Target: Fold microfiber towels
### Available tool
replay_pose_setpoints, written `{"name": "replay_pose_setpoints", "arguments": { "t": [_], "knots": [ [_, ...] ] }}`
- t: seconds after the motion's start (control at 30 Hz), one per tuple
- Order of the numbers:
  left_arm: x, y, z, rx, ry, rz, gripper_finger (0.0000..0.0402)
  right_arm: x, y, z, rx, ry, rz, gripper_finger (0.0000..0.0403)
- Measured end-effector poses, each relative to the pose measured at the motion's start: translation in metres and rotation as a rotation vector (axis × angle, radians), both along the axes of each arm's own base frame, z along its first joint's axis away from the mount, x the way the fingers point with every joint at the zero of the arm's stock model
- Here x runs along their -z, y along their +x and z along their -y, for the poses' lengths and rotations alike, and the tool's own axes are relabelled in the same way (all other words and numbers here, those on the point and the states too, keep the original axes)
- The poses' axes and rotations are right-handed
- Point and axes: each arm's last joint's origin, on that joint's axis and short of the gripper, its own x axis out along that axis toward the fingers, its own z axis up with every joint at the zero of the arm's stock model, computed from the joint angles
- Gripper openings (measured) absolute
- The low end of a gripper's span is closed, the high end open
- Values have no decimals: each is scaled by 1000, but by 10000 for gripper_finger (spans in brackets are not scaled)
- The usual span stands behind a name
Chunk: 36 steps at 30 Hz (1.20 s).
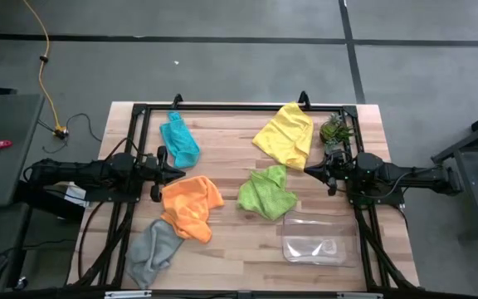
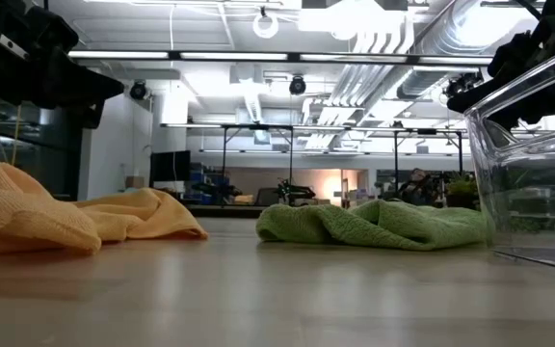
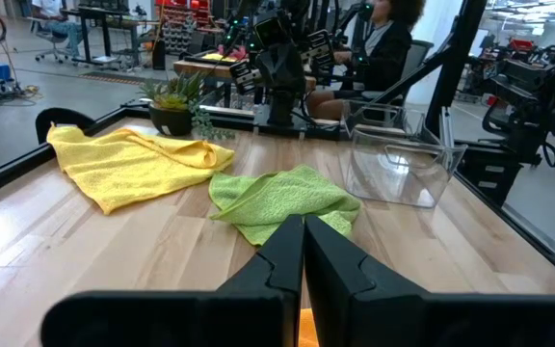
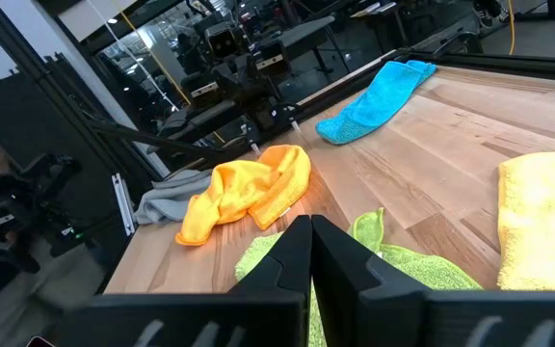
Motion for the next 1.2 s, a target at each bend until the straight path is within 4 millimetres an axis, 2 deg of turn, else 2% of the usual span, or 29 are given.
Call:
{"name": "replay_pose_setpoints", "arguments": {
  "t": [0.3, 0.4, 0.5, 0.57, 0.67, 0.77, 0.9, 1.03, 1.2],
  "knots": [
    [0, 0, 0, 0, 0, 0, 3, 0, 0, 0, 0, 0, 0, 0],
    [-5, 0, 0, 0, 3, 49, 3, 0, 0, 0, 0, 0, 0, 0],
    [-17, 0, 0, 1, -100, 192, 3, 0, 0, 0, 0, 0, 0, 0],
    [-32, -3, 0, -4, -192, 368, 3, 0, 0, 0, 0, 0, 1, 0],
    [-49, -8, -5, -136, -287, 579, 3, 0, 0, 0, 0, 0, 0, 0],
    [-64, -8, -8, -223, -332, 631, 3, 0, 0, 0, 0, 0, 1, 0],
    [-88, 10, -8, -239, -299, 500, 3, 0, 0, 0, 0, 0, 0, 0],
    [-115, 43, -8, -215, -276, 420, 3, 0, 0, 0, 0, 0, 0, 0],
    [-131, 85, -7, -129, -303, 323, 3, 0, 0, 0, 0, 0, 0, 0]
  ]
}}
